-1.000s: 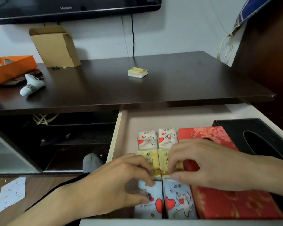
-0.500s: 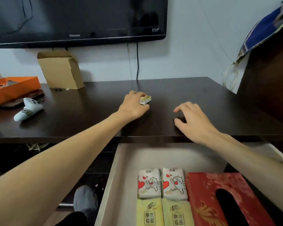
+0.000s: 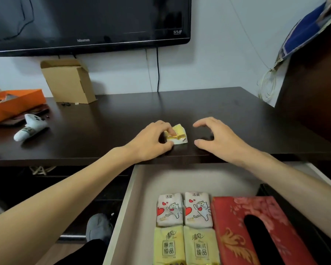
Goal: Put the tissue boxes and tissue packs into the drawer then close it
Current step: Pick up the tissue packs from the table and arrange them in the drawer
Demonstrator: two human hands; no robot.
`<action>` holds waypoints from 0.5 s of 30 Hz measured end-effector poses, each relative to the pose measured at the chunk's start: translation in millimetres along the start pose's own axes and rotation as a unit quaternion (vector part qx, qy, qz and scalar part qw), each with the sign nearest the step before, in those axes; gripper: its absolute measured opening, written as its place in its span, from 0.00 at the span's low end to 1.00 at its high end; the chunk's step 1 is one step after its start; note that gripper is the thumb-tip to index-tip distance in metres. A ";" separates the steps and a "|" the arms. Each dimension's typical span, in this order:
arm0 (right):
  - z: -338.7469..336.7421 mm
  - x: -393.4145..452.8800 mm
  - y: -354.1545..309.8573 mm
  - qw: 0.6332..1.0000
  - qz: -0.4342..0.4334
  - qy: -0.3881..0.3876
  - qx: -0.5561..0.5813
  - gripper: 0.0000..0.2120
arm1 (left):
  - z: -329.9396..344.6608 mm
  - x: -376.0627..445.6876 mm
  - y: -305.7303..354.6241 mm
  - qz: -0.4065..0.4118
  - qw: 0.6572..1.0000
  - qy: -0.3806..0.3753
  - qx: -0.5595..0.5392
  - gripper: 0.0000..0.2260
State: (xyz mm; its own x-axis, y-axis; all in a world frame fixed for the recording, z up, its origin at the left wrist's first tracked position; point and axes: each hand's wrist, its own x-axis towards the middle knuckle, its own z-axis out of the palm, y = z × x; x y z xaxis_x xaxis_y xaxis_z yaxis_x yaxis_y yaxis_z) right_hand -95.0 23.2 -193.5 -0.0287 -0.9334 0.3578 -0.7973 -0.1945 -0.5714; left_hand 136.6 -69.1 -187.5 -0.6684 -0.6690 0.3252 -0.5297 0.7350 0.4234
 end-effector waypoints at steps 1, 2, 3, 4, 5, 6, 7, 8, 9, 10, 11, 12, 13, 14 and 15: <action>-0.4 -0.1 -4.2 0.999 -0.002 -0.015 0.033 0.25 | -0.4 -7.8 6.1 -0.005 1.000 -0.007 -0.028 0.13; 0.4 0.4 -9.3 0.998 -0.003 -0.039 0.050 0.29 | -1.3 -14.0 12.0 -0.010 0.998 -0.013 -0.059 0.15; 2.5 1.4 -15.3 0.996 -0.002 -0.068 0.053 0.33 | -2.7 -18.9 17.5 -0.012 0.996 -0.016 -0.083 0.18; 5.5 2.6 -21.6 0.994 -0.001 -0.095 0.047 0.35 | -5.3 -23.3 22.4 -0.013 0.995 -0.015 -0.094 0.21; 8.6 3.7 -27.2 0.993 -0.001 -0.115 0.039 0.34 | -8.9 -28.4 26.9 -0.017 0.995 -0.010 -0.094 0.23; 11.4 4.2 -31.4 0.992 0.001 -0.124 0.033 0.32 | -13.4 -34.9 30.9 -0.025 0.996 -0.001 -0.090 0.25; 12.7 3.9 -34.9 0.992 0.002 -0.121 0.028 0.29 | -19.0 -43.1 34.1 -0.034 0.995 0.011 -0.090 0.24; 12.3 2.7 -38.2 0.994 0.001 -0.109 0.020 0.27 | -25.3 -52.5 36.5 -0.041 0.994 0.021 -0.094 0.22; 10.6 -0.2 -40.7 0.995 -0.001 -0.095 0.006 0.26 | -31.3 -63.6 39.4 -0.044 0.993 0.028 -0.102 0.19; 8.3 -5.0 -42.8 0.996 -0.005 -0.083 -0.009 0.26 | -36.9 -77.0 43.1 -0.046 0.992 0.032 -0.112 0.17; 6.0 -11.8 -45.3 0.997 -0.010 -0.074 -0.016 0.26 | -41.1 -92.0 47.5 -0.048 0.991 0.034 -0.122 0.15; 3.9 -21.5 -48.7 0.997 -0.014 -0.068 -0.014 0.27 | -43.8 -108.3 52.2 -0.049 0.990 0.035 -0.129 0.13; 2.3 -33.5 -52.8 0.998 -0.020 -0.067 -0.007 0.28 | -44.8 -125.5 57.0 -0.050 0.990 0.035 -0.130 0.11; 1.4 -46.8 -57.0 0.997 -0.026 -0.070 0.001 0.29 | -44.3 -143.0 61.7 -0.051 0.990 0.035 -0.125 0.10; 1.5 -60.2 -60.6 0.996 -0.033 -0.078 0.006 0.31 | -42.7 -160.0 66.0 -0.054 0.991 0.033 -0.115 0.09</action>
State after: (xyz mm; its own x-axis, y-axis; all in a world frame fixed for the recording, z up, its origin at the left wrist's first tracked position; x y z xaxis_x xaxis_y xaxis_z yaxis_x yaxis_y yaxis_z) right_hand -44.0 90.8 -181.5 0.1182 -0.9537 0.2764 -0.7868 -0.2598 -0.5599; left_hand 230.8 81.7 -175.5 -0.5743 -0.7542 0.3184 -0.4590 0.6187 0.6376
